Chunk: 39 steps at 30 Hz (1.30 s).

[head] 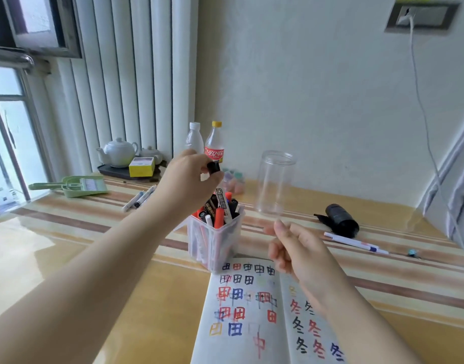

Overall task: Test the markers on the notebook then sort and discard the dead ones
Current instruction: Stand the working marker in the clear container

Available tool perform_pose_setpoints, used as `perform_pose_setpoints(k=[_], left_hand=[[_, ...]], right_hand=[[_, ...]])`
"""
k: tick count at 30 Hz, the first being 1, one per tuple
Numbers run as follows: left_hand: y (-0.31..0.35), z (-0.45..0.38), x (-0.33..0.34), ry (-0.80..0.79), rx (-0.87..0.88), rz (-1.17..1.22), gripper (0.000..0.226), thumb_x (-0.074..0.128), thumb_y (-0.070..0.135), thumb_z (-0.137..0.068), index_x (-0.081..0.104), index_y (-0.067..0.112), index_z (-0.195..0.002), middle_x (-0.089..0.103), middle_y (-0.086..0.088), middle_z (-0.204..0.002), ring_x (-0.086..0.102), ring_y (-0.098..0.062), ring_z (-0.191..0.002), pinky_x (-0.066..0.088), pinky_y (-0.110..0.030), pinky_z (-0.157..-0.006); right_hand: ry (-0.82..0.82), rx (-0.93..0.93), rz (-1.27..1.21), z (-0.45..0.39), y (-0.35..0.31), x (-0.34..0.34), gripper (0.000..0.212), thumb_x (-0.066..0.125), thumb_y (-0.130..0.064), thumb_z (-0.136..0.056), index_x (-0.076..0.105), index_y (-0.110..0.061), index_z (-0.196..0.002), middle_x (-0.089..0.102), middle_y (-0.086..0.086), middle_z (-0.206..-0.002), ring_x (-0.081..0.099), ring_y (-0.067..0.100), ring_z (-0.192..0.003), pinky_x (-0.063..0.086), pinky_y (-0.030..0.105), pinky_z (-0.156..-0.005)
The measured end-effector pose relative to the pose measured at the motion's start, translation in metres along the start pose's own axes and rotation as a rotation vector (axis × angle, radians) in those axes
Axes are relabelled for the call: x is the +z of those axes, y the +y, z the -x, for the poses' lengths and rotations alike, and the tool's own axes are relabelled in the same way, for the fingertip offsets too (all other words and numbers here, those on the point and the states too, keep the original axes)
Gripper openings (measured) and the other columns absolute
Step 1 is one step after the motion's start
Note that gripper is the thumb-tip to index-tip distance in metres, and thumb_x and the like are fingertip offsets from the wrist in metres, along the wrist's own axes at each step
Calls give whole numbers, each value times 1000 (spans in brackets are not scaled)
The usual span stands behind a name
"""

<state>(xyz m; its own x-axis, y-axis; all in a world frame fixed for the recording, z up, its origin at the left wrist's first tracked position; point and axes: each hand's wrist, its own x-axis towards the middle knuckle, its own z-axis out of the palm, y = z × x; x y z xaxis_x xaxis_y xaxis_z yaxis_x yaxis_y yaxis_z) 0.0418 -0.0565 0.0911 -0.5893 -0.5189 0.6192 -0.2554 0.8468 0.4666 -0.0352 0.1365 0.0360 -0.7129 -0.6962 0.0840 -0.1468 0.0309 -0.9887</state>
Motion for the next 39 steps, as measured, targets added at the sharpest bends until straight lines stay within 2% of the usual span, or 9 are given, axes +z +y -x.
perform_pose_setpoints(k=[3,6,14,19,23,28,31,34,39], left_hand=[[-2,1,7,23,-73,-99,25,56,35,-87,66,14,-96,48,-2,-107,37,-25,-107,28,-33,-89],[-4,0,5,-19,-130,-179,28,55,41,-87,66,17,-94,47,0,-116,32,-25,-114,24,-38,-93],[-5,-3,4,-93,-57,-426,29,44,37,-90,48,9,-83,44,-6,-113,33,-27,-110,23,-44,-96],[-1,1,12,-202,-60,-516,30,37,37,-93,44,9,-102,43,-8,-118,34,-29,-119,17,-51,-104],[-2,10,13,-101,-20,-438,42,46,30,-89,38,13,-127,38,-7,-130,32,-30,-122,14,-51,-106],[19,18,20,73,237,-357,36,55,23,-83,52,9,-115,53,-12,-115,48,-34,-107,32,-46,-93],[43,28,43,-40,392,-224,30,57,19,-83,54,9,-111,57,-11,-105,56,-33,-94,44,-41,-78],[64,42,83,-234,394,-115,32,47,27,-91,46,17,-121,51,-2,-117,51,-22,-105,46,-34,-77],[79,53,154,-421,333,-8,34,42,30,-93,41,22,-126,47,5,-124,47,-14,-110,46,-28,-83]], right_hand=[[12,13,-1,-5,4,3,27,48,-33,-94,66,-13,-95,57,-7,-63,46,8,-56,41,22,-58],[33,45,-89,-11,7,8,24,49,-25,-96,66,-9,-93,57,-4,-67,47,9,-56,41,25,-59],[43,77,-111,-12,13,8,21,50,-22,-96,67,-12,-88,58,-1,-68,48,10,-56,39,25,-56],[65,74,-104,-9,16,0,21,49,-22,-96,67,-12,-90,58,-4,-63,47,10,-55,39,25,-57],[74,74,-96,-8,20,-5,21,50,-23,-96,66,-12,-91,59,-4,-64,48,10,-55,40,25,-58],[98,79,-81,-8,22,-18,21,49,-22,-97,66,-12,-92,59,-3,-66,47,9,-55,39,24,-57],[135,78,-55,-10,26,-36,20,48,-20,-97,65,-10,-93,58,-2,-66,45,8,-50,37,20,-51],[217,101,34,-15,38,-65,18,50,-21,-97,64,-11,-92,57,-3,-65,46,8,-49,37,21,-50],[386,109,454,-28,72,-138,10,54,-28,-93,63,-25,-92,61,-8,-82,57,10,-76,43,22,-64]])
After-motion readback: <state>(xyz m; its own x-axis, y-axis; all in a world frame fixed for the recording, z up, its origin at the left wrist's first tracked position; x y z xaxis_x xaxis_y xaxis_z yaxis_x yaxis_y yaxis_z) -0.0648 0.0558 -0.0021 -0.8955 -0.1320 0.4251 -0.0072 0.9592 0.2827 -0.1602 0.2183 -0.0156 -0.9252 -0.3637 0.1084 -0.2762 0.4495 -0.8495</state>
